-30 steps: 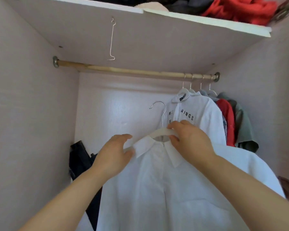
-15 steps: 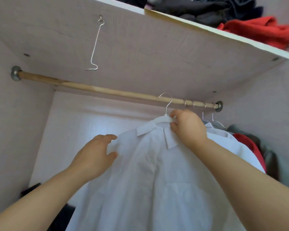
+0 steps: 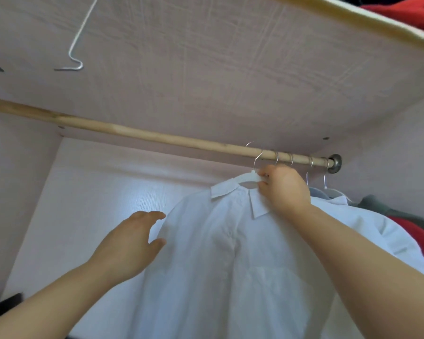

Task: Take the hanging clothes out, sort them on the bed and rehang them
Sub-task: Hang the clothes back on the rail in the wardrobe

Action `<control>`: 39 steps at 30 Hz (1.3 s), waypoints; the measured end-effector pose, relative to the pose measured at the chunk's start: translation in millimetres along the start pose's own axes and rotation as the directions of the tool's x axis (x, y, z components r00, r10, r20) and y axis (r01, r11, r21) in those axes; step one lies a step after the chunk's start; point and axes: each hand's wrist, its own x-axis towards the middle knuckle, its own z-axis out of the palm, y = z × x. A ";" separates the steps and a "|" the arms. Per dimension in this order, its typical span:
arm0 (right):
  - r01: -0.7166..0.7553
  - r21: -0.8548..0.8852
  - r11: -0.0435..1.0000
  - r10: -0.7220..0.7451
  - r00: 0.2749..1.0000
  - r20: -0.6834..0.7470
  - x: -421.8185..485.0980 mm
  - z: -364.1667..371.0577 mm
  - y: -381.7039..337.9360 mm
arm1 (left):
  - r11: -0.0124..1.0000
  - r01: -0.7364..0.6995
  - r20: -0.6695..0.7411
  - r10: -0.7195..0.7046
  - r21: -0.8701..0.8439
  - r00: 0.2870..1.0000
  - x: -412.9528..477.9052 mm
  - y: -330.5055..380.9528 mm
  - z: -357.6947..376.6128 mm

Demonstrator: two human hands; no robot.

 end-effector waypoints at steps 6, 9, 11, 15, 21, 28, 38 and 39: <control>0.083 0.007 0.997 -0.083 0.997 -0.007 -6.7 20.2 4.1 | 1.000 -0.002 0.015 0.002 0.010 1.000 5.0 -1.3 16.8; 0.115 0.020 0.993 -0.114 0.993 -0.039 -8.9 25.0 5.3 | 1.000 0.007 0.027 -0.008 0.010 1.000 4.3 -2.0 20.9; 0.122 0.019 0.992 -0.121 0.992 -0.035 -10.2 26.0 5.7 | 1.000 0.015 0.036 -0.015 0.004 0.999 2.4 -2.5 21.6; 0.116 -0.028 0.993 -0.117 0.992 -0.045 -21.1 28.8 4.4 | 1.000 0.023 0.043 -0.023 -0.002 0.999 -5.1 -4.8 21.1; 0.255 -0.125 0.959 -0.272 0.952 -0.138 -91.5 43.8 -17.2 | 0.995 0.078 0.117 -0.071 -0.058 0.991 -58.4 -23.4 26.7; 0.425 0.188 0.885 -0.455 0.876 0.162 -283.8 104.9 -81.2 | 0.952 0.287 0.353 -0.306 0.106 0.884 -212.1 -66.4 41.1; 0.165 0.543 0.824 -0.556 0.425 0.715 -545.1 135.8 -178.6 | 0.732 0.528 0.583 -0.672 0.430 0.456 -485.4 -96.3 3.8; 0.154 0.573 0.805 -0.584 0.373 0.721 -563.9 135.1 -185.5 | 0.698 0.549 0.584 -0.704 0.461 0.405 -508.2 -94.0 -2.7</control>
